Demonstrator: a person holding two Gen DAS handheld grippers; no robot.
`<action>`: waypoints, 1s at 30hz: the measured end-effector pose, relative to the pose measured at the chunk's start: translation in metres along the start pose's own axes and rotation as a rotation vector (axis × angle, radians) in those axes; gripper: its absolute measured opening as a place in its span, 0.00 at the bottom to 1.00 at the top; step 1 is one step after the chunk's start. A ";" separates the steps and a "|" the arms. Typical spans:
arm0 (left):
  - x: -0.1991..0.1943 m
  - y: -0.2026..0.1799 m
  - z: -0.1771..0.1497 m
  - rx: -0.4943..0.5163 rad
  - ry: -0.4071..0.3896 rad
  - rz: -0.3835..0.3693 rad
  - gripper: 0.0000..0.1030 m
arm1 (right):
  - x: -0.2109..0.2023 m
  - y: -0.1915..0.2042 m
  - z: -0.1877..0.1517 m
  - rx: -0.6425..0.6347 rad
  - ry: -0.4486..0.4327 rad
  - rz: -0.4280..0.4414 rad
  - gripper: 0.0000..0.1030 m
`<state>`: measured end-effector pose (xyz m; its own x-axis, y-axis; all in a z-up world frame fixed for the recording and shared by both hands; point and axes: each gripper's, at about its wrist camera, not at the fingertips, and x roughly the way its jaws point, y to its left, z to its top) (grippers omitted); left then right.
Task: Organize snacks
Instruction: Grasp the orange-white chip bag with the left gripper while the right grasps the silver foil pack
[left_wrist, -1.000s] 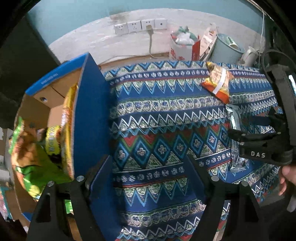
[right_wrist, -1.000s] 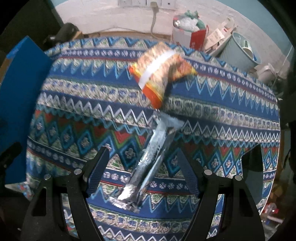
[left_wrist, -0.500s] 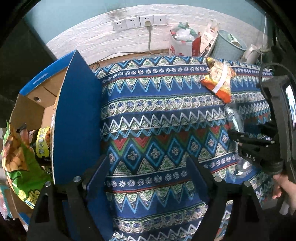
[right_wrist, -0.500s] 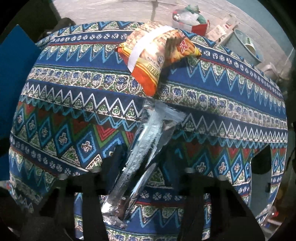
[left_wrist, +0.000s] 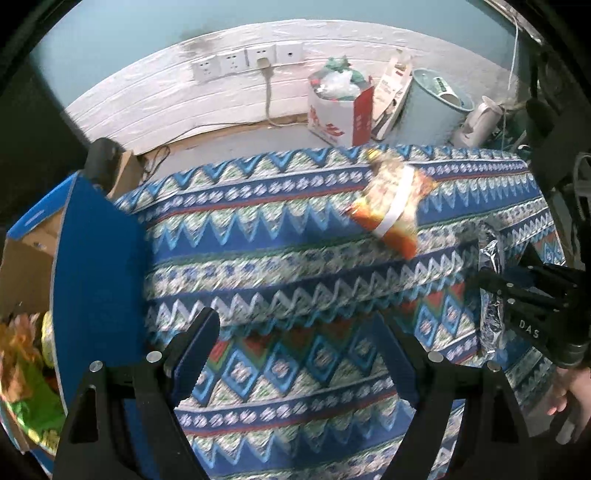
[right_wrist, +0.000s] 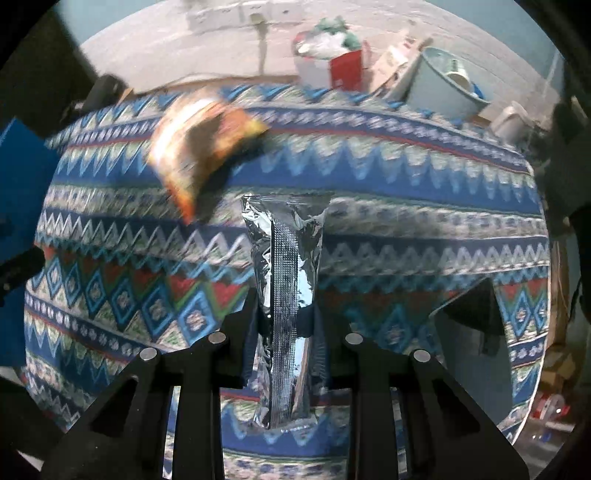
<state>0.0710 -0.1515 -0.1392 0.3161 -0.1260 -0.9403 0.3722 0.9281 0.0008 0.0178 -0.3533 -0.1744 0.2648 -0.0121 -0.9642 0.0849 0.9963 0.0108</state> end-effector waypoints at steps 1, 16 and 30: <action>0.002 -0.004 0.005 0.008 0.000 -0.007 0.83 | -0.002 -0.006 0.003 0.008 -0.011 -0.003 0.24; 0.045 -0.055 0.071 0.077 -0.001 -0.104 0.83 | -0.006 -0.030 0.040 0.019 -0.070 -0.007 0.23; 0.081 -0.067 0.081 0.101 0.012 -0.122 0.78 | 0.002 -0.044 0.049 0.051 -0.066 0.010 0.23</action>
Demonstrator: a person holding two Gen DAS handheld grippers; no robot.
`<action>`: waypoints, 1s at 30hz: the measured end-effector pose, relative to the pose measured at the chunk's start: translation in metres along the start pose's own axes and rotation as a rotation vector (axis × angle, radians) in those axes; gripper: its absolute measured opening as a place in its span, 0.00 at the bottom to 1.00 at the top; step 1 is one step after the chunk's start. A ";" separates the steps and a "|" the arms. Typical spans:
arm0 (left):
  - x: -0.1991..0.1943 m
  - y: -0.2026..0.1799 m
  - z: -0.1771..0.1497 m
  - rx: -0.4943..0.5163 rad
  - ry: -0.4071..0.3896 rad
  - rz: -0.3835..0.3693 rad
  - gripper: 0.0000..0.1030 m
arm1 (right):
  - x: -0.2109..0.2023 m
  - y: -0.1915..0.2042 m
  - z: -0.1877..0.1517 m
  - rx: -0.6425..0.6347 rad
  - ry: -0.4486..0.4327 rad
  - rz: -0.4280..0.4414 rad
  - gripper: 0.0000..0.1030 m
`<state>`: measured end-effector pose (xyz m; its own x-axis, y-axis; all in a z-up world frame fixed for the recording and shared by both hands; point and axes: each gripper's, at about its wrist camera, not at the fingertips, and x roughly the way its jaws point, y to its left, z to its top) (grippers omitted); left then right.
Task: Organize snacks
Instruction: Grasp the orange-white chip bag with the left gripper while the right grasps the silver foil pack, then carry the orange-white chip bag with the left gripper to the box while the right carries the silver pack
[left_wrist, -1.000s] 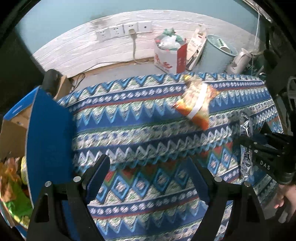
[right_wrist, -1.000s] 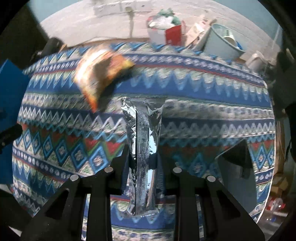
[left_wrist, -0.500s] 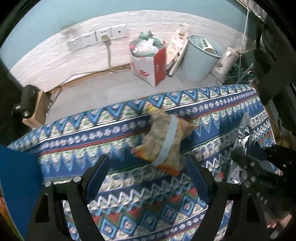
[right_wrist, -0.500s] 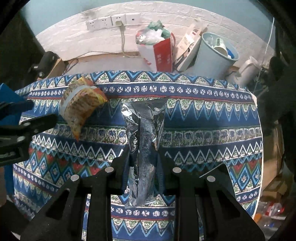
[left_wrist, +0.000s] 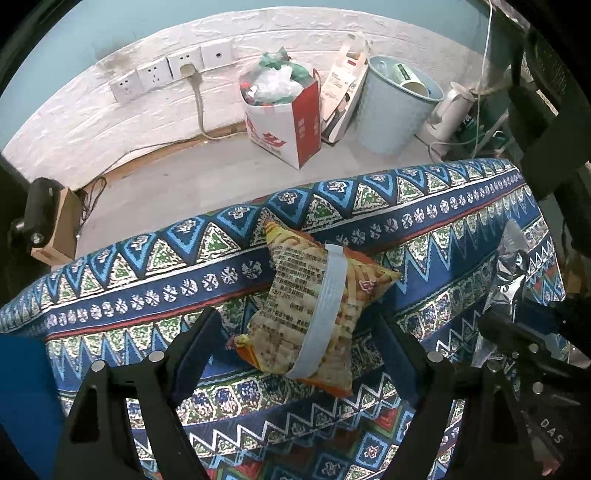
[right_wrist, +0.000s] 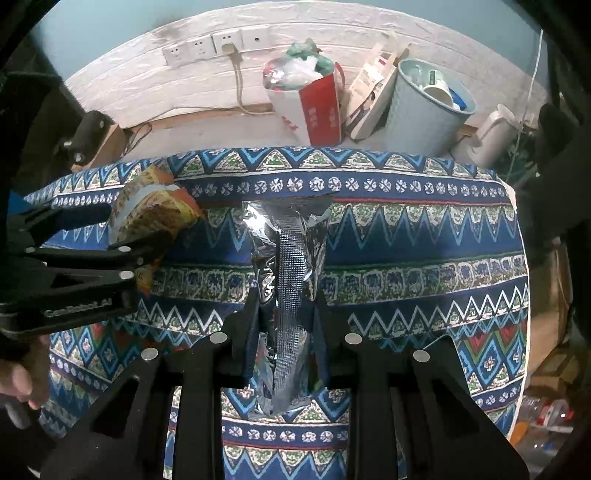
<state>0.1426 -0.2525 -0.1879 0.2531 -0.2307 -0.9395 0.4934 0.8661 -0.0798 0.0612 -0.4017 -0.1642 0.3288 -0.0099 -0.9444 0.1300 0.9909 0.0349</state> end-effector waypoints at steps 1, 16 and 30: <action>0.001 0.001 0.000 -0.004 -0.002 -0.005 0.73 | 0.001 -0.001 0.001 0.000 0.001 0.001 0.23; -0.025 0.013 -0.020 -0.004 -0.040 0.029 0.46 | -0.011 0.012 0.002 -0.031 -0.023 -0.012 0.23; -0.091 0.046 -0.055 -0.080 -0.106 0.053 0.46 | -0.051 0.037 0.004 -0.066 -0.105 -0.002 0.22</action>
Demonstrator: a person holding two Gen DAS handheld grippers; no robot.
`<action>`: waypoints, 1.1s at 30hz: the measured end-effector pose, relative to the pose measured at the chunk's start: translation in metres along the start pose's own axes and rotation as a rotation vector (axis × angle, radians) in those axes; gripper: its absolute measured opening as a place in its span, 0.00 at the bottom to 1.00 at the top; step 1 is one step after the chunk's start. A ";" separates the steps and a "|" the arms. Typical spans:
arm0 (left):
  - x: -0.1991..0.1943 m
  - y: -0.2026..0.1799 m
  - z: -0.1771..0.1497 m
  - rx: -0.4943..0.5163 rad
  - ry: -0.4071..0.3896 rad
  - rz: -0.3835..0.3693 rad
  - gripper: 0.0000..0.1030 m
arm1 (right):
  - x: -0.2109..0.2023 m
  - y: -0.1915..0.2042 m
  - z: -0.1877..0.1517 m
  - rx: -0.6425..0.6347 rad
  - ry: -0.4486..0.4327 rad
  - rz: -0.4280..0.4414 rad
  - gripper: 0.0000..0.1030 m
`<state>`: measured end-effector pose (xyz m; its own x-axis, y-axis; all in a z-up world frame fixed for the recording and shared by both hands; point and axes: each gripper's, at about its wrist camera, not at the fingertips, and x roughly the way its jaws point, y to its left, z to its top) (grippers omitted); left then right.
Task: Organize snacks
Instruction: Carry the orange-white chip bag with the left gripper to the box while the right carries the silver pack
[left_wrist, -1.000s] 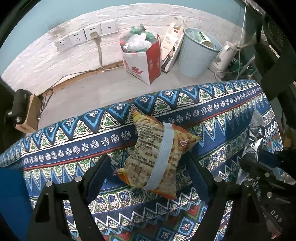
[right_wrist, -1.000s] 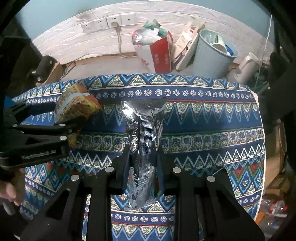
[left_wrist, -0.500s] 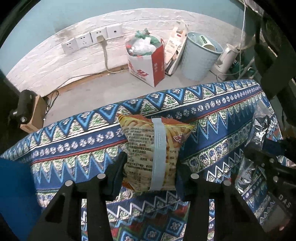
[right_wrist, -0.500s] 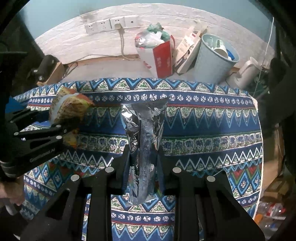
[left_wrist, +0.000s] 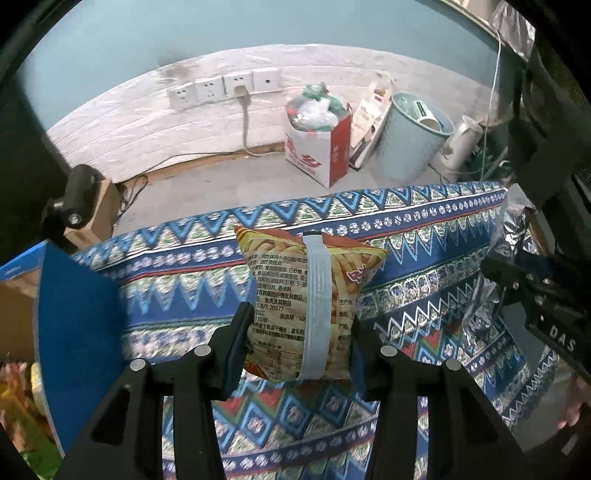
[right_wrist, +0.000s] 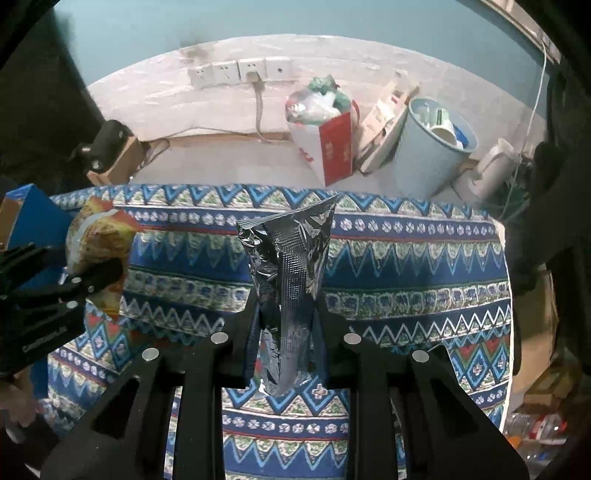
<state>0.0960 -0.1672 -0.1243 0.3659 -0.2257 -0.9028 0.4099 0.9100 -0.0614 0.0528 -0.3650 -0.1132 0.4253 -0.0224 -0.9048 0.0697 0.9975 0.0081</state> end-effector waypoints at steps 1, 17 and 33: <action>-0.006 0.003 -0.002 -0.005 -0.002 0.002 0.46 | -0.004 0.003 0.001 -0.005 -0.008 0.003 0.22; -0.080 0.062 -0.046 -0.077 -0.055 0.085 0.46 | -0.050 0.064 0.013 -0.104 -0.101 0.059 0.22; -0.117 0.110 -0.077 -0.134 -0.116 0.148 0.46 | -0.075 0.146 0.024 -0.211 -0.136 0.182 0.22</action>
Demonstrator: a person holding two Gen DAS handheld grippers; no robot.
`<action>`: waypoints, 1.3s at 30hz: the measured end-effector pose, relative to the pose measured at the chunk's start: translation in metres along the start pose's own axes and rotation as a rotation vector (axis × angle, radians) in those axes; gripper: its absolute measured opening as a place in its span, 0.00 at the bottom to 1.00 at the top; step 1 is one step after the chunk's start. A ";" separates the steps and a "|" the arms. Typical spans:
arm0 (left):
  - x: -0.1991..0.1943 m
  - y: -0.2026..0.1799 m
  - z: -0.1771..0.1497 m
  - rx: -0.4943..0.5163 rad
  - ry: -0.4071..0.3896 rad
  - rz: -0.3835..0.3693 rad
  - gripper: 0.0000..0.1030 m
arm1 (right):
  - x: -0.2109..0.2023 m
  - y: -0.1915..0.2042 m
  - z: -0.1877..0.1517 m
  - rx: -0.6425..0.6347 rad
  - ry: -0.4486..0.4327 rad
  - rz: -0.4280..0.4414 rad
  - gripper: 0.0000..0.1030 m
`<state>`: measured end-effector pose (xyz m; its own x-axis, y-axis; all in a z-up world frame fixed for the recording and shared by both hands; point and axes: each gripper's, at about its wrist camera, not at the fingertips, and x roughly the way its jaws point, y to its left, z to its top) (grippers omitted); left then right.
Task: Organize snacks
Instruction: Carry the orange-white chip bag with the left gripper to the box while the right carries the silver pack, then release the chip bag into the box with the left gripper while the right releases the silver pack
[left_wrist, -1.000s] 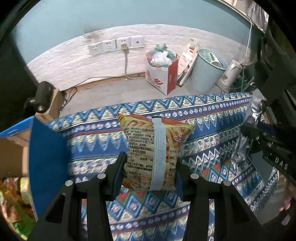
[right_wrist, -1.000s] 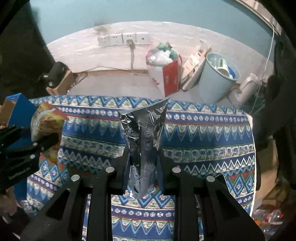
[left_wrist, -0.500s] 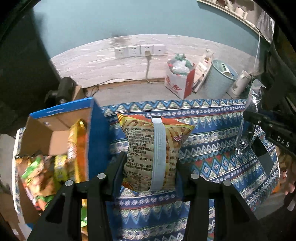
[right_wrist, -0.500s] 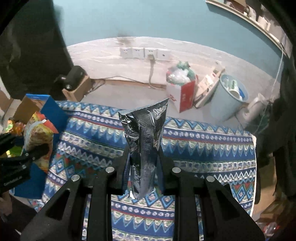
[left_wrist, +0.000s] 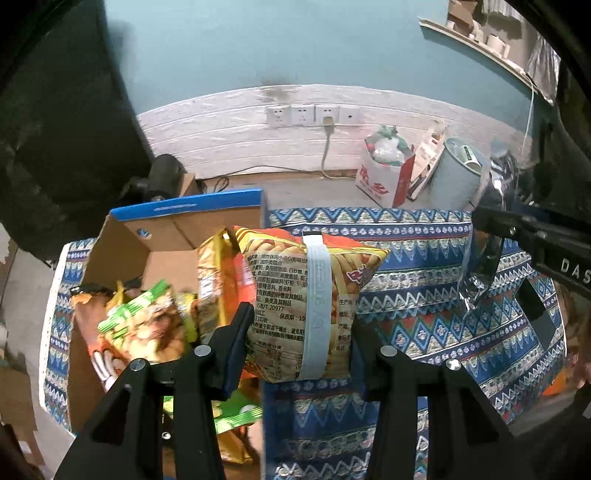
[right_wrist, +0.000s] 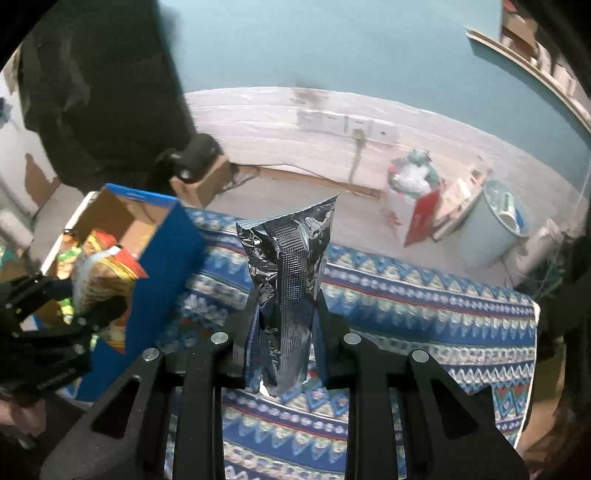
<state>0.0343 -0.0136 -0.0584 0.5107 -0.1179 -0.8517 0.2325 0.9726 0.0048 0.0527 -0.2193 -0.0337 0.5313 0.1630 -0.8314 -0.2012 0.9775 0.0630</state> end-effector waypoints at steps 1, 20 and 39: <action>-0.001 0.005 -0.001 -0.007 -0.001 0.003 0.46 | 0.000 0.008 0.004 -0.010 -0.005 0.006 0.22; -0.031 0.115 -0.004 -0.176 -0.049 0.031 0.46 | 0.013 0.127 0.053 -0.148 -0.013 0.161 0.22; -0.013 0.163 -0.015 -0.295 0.001 0.036 0.46 | 0.066 0.180 0.069 -0.191 0.077 0.203 0.22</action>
<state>0.0534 0.1497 -0.0545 0.5131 -0.0821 -0.8544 -0.0363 0.9925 -0.1171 0.1080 -0.0238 -0.0391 0.4015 0.3354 -0.8522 -0.4526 0.8816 0.1337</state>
